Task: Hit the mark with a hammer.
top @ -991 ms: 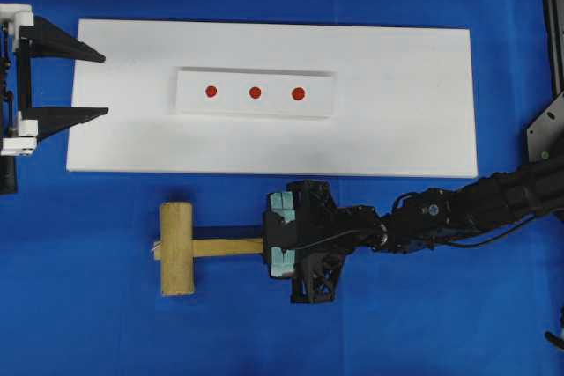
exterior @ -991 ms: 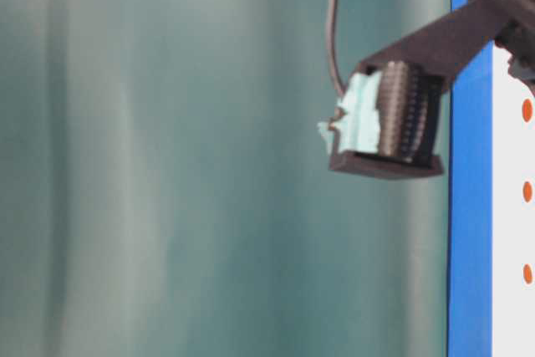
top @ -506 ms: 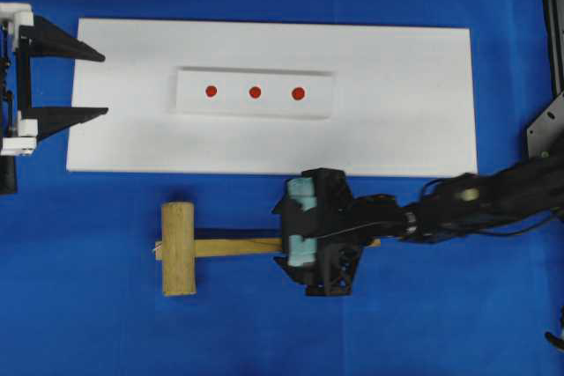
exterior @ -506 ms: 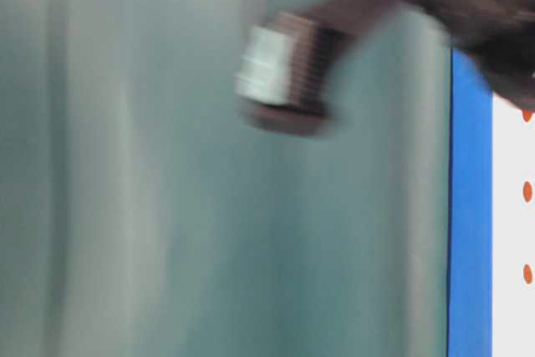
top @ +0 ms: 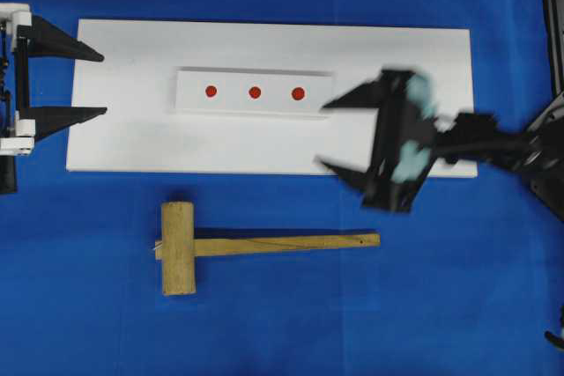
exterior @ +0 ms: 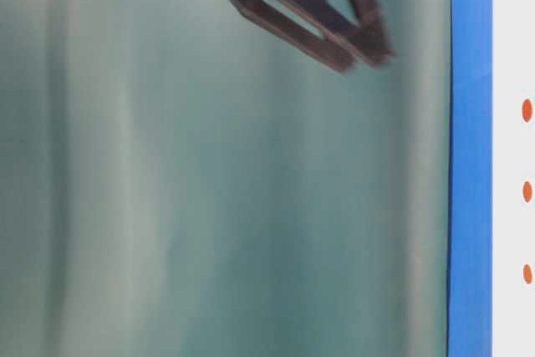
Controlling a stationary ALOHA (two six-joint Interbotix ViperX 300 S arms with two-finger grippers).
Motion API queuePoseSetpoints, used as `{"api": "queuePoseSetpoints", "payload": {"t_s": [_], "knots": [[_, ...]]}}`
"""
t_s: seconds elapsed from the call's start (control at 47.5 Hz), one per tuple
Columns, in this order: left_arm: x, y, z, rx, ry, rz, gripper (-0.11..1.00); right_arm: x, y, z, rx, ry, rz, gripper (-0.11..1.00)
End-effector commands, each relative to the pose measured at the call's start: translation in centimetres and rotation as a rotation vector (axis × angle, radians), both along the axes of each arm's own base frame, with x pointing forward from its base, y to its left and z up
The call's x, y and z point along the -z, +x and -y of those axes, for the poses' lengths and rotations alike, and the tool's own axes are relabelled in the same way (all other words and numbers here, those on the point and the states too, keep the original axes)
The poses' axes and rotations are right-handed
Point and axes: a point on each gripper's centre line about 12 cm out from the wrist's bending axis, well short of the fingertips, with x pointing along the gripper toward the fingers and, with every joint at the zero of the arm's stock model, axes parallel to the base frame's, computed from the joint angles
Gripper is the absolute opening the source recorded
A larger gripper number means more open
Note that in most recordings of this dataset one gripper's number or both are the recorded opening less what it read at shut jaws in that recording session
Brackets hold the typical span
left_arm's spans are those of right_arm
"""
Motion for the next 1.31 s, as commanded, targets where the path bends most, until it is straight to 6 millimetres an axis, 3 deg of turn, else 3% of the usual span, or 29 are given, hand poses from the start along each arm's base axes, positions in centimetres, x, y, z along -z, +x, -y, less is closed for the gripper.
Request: {"api": "queuePoseSetpoints", "payload": {"t_s": [0.0,0.316,0.464,0.611,0.991,1.286], "knots": [[-0.4,0.2,0.0,0.001,0.001,0.014,0.80,-2.1,-1.4,1.5,0.026,-0.007,0.063,0.79],[-0.3,0.2,0.0,0.001,0.001,0.012,0.80,-5.2,-8.1,3.1,0.013,-0.047,0.206,0.79],[-0.4,0.2,0.0,0.003,0.001,0.014,0.80,-4.3,-10.6,3.3,0.018,-0.026,0.225,0.79],[-0.4,0.2,0.2,0.012,0.007,0.015,0.80,-2.1,-12.7,3.4,0.023,0.005,0.212,0.78],[-1.0,-1.3,0.9,0.041,0.029,0.083,0.80,2.4,-15.1,2.7,-0.048,0.049,0.182,0.77],[-0.6,-2.9,1.1,0.047,0.049,0.108,0.80,2.7,-15.7,2.8,-0.042,0.064,0.196,0.76]]}}
